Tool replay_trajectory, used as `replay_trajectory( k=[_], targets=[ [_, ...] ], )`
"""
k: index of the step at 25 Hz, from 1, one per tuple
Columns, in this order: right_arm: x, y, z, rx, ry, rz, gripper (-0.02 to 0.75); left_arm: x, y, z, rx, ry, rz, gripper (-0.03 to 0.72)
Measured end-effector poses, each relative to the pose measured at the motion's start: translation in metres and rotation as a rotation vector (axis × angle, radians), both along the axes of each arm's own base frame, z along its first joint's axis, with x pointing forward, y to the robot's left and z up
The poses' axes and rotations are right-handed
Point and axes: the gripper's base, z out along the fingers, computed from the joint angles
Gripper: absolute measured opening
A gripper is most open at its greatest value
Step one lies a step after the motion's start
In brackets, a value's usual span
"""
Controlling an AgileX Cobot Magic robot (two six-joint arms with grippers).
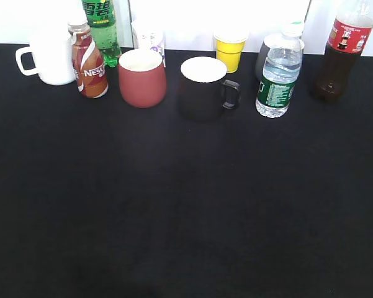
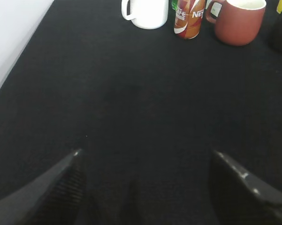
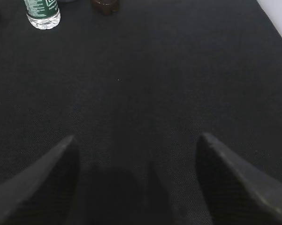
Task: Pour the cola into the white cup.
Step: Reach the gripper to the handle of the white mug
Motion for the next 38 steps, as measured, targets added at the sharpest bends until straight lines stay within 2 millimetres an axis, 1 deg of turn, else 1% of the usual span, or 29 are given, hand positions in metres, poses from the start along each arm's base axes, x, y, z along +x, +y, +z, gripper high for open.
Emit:
replay_trajectory(
  k=[6,7,8,10,11,12,13,14,15,18,19,20,22,25,27,30,32,34,36,38],
  targets=[
    [0.0,0.0,0.0,0.0,0.0,0.0,0.586,0.0,0.0,0.0,0.0,0.0,0.0,0.609],
    [0.0,0.0,0.0,0.0,0.0,0.0,0.586,0.0,0.0,0.0,0.0,-0.002,0.0,0.599],
    [0.0,0.0,0.0,0.0,0.0,0.0,0.586,0.0,0.0,0.006,-0.002,-0.046,0.001,0.585],
    [0.0,0.0,0.0,0.0,0.0,0.0,0.586,0.003,0.001,0.032,-0.01,-0.308,0.008,0.575],
    [0.0,0.0,0.0,0.0,0.0,0.0,0.585,0.007,0.001,0.046,-0.002,-0.443,0.016,0.575],
    [0.0,0.0,0.0,0.0,0.0,0.0,0.585,0.017,0.003,0.054,0.029,-0.513,0.028,0.575],
    [0.0,0.0,0.0,0.0,0.0,0.0,0.585,0.034,0.002,0.059,0.044,-0.554,0.028,0.575],
    [0.0,0.0,0.0,0.0,0.0,0.0,0.585,0.056,0.001,0.058,0.048,-0.551,0.022,0.571],
    [0.0,0.0,0.0,0.0,0.0,0.0,0.585,0.08,-0.001,0.055,0.045,-0.558,0.015,0.56],
    [0.0,0.0,0.0,0.001,0.0,0.0,0.586,0.151,-0.005,0.04,0.048,-0.528,-0.006,0.492],
    [0.0,0.0,0.0,0.0,0.0,0.0,0.586,0.177,-0.007,0.028,0.046,-0.493,-0.012,0.476],
    [0.0,0.0,0.0,0.0,0.0,0.0,0.586,0.202,-0.008,0.01,0.044,-0.452,-0.019,0.467],
    [0.0,0.0,0.0,0.0,0.0,0.0,0.586,0.238,-0.01,-0.021,0.036,-0.426,-0.027,0.452],
    [0.0,0.0,0.0,0.0,0.0,0.0,0.585,0.279,-0.012,-0.077,0.022,-0.331,-0.023,0.412],
    [0.0,0.0,0.0,0.0,0.0,0.0,0.585,0.308,-0.008,-0.097,-0.004,-0.308,0.04,0.411],
    [0.0,0.0,0.0,0.001,0.0,0.0,0.585,0.356,0.008,-0.127,-0.001,-0.275,0.099,0.396],
    [0.0,0.0,0.0,0.0,0.0,0.0,0.585,0.379,0.009,-0.14,-0.023,-0.265,0.104,0.365],
    [0.0,0.0,0.0,0.0,0.0,0.0,0.585,0.396,0.007,-0.149,-0.018,-0.266,0.071,0.359],
    [0.0,0.0,0.0,0.0,0.0,0.0,0.585,0.413,0.007,-0.152,-0.029,-0.272,0.072,0.359],
    [0.0,0.0,0.0,0.0,0.0,0.0,0.585,0.433,0.007,-0.152,-0.03,-0.271,0.073,0.358]
  ],
)
